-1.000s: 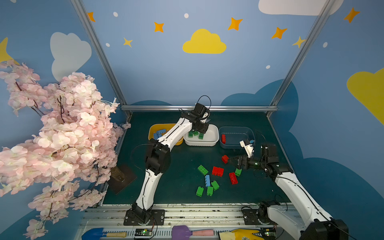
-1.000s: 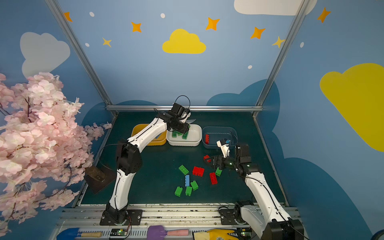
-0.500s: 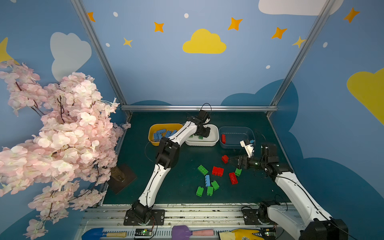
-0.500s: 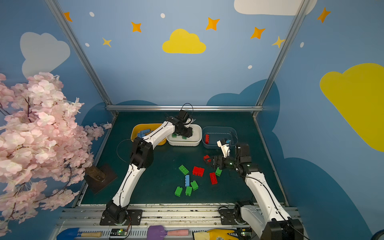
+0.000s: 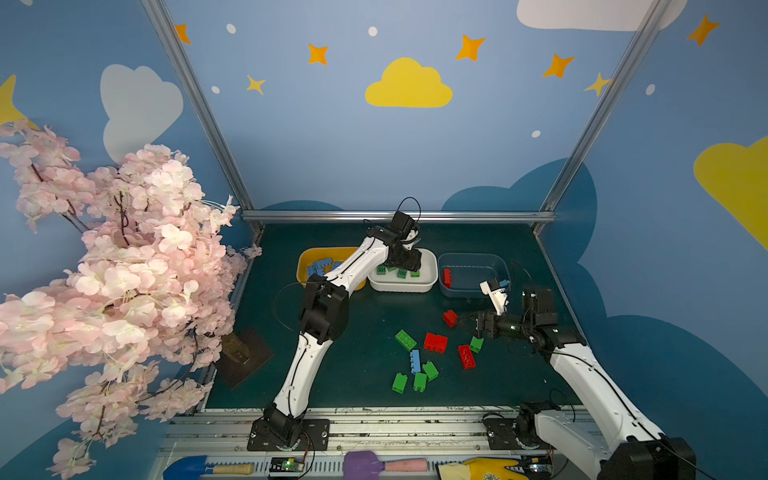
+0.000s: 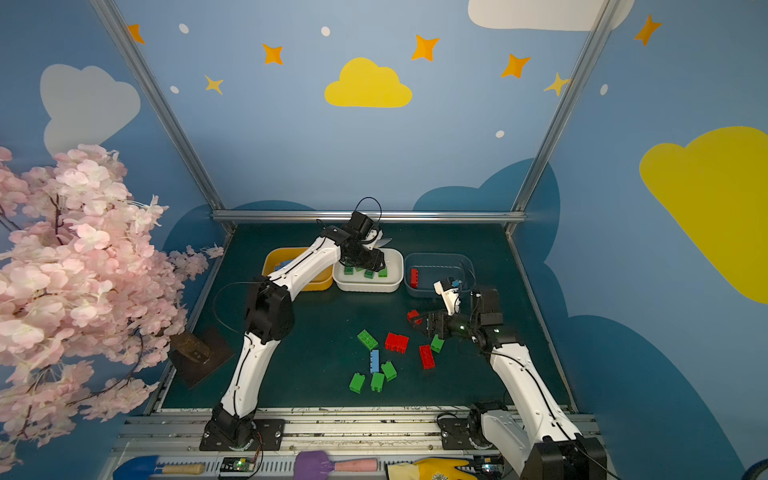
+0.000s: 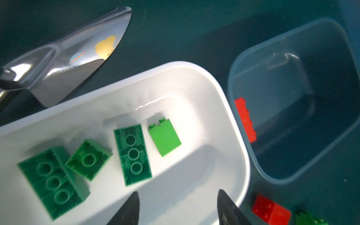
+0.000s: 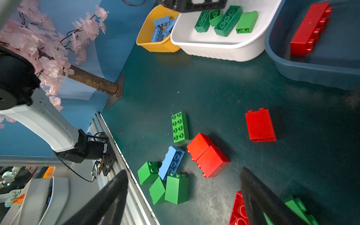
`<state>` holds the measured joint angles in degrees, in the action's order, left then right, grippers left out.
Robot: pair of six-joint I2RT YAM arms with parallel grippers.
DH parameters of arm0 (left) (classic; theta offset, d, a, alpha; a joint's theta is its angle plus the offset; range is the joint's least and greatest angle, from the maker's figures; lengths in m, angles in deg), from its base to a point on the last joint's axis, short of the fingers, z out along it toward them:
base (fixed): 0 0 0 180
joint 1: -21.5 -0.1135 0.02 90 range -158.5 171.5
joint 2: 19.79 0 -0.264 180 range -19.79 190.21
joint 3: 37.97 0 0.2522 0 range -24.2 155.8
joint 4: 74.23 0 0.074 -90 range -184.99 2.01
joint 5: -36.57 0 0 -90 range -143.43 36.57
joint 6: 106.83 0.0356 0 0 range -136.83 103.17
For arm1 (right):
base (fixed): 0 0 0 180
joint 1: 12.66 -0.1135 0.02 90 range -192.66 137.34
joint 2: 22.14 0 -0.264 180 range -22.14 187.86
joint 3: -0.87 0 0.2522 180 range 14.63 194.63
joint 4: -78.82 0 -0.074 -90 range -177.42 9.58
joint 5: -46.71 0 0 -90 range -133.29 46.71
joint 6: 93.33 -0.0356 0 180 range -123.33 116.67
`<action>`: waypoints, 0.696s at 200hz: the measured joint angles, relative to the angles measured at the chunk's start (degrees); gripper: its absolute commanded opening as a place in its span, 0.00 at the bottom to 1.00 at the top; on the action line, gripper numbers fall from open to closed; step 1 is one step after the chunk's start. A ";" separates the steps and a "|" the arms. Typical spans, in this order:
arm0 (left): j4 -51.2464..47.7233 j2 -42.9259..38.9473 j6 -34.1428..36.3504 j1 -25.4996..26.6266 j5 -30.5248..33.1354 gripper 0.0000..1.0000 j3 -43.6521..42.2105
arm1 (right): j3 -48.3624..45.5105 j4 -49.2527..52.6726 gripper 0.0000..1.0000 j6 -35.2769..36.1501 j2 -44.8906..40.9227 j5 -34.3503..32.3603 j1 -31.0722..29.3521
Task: Sort the legos into containers by color
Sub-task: 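Lower the left gripper onto a green 2x4 brick and grasp it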
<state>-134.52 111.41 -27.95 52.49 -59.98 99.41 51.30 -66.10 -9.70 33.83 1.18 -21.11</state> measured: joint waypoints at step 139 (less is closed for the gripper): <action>-4.72 -22.95 -39.23 13.40 10.78 0.74 -38.97 | -0.02 1.66 0.88 1.25 -0.24 0.24 0.00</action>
<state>-139.24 88.46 -67.18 65.88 -49.20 60.44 51.28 -64.44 -8.45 33.59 1.42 -21.11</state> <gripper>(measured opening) 0.739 0.882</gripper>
